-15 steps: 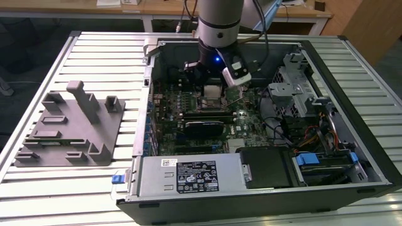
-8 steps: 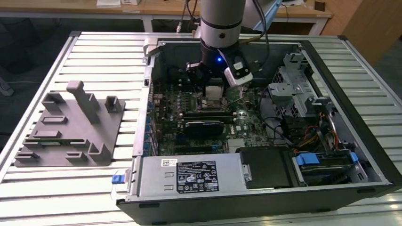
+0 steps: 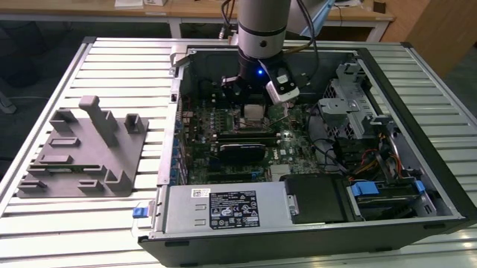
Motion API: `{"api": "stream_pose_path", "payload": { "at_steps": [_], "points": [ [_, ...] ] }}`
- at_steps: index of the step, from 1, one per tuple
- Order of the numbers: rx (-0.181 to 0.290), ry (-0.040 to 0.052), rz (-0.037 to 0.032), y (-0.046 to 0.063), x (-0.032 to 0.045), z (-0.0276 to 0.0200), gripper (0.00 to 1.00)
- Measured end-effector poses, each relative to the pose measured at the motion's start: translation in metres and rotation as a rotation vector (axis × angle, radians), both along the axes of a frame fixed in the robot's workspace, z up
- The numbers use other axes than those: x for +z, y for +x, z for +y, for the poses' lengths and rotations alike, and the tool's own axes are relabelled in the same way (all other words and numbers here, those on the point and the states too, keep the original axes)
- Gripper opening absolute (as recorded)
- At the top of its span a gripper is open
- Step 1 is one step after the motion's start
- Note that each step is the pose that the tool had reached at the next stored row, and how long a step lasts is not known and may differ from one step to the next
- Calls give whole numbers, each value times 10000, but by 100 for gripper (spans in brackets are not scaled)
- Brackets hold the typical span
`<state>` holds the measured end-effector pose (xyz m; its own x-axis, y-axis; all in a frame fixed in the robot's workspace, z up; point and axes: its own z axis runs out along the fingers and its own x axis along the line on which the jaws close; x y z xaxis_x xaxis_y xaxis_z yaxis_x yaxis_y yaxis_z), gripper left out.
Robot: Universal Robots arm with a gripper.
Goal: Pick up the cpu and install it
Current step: 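Pick up the cpu and move it towards the insertion slot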
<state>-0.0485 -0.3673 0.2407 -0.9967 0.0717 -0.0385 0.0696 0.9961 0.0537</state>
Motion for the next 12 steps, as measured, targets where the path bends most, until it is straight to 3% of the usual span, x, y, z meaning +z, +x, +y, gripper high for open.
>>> {"api": "stream_pose_path", "payload": {
  "at_steps": [6,12],
  "points": [
    [8,-181,-1,22,-16,49,54],
    [51,-200,-1,33,-19,93,54]
  ]
}}
